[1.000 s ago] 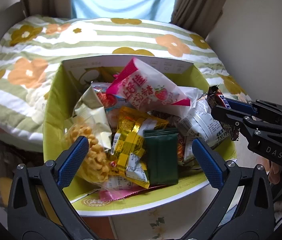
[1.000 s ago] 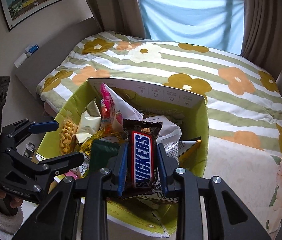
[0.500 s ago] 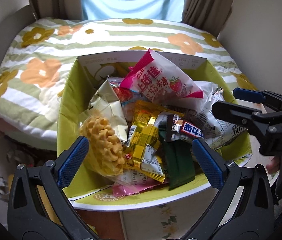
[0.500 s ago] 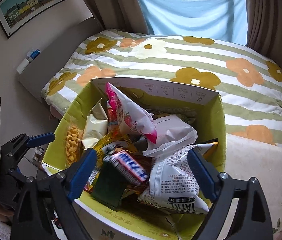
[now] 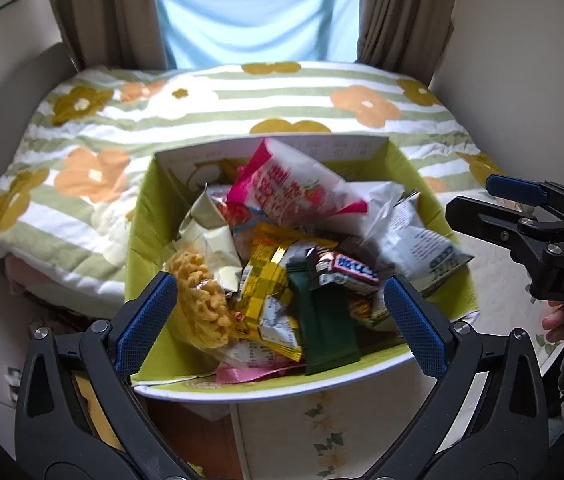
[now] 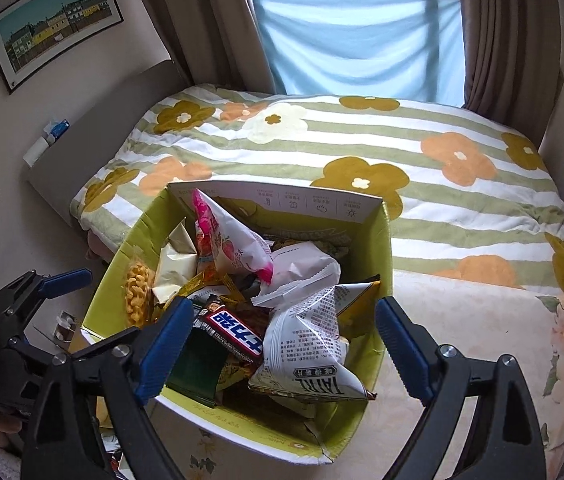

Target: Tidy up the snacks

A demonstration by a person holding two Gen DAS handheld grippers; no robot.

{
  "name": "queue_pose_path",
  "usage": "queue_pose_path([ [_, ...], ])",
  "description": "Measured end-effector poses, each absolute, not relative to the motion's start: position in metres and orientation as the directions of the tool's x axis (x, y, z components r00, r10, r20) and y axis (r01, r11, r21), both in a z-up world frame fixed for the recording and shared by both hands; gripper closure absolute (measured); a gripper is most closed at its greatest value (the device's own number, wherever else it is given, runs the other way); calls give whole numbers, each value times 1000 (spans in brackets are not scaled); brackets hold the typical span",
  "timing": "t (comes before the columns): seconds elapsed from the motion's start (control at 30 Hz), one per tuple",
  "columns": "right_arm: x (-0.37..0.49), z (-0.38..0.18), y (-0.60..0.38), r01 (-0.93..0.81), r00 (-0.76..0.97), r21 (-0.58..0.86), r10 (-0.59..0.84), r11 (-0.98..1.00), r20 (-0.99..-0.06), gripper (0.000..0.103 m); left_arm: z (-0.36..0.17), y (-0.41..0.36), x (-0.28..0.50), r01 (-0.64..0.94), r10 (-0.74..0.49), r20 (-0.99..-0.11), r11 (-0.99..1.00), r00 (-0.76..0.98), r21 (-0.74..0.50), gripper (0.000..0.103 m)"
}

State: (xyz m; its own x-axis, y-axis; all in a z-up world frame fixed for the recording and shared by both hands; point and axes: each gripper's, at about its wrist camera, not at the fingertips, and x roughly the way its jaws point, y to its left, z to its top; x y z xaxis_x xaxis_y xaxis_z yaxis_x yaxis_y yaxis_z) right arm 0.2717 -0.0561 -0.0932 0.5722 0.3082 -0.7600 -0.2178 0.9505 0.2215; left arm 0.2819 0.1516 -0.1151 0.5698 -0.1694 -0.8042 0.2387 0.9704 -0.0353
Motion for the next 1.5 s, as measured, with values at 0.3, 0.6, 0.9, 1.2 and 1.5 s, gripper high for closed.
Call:
queue_pose_path([
  [0.3,195,-34,-120,-154,690,143,210,978,-692,13,-52,111,211,180,-158,-683,983,714,-38,1],
  [0.6,89,3,-165,-63,791,65,89,996,-606,1,-7,80,105,122,-137,-542,990,829,-63,0],
  [0.9,24,4,-180,37,836,22,-19,999,-548,0,-6,53,32,122,-118,-475,992,872,-22,0],
  [1.2,3,-3,-189,74,844,54,-34,996,-535,0,-5,40,8,122,-99,-446,992,889,25,0],
  [1.5,-6,-3,-188,83,847,43,-48,996,-529,0,-2,37,2,123,-99,-433,992,896,29,0],
])
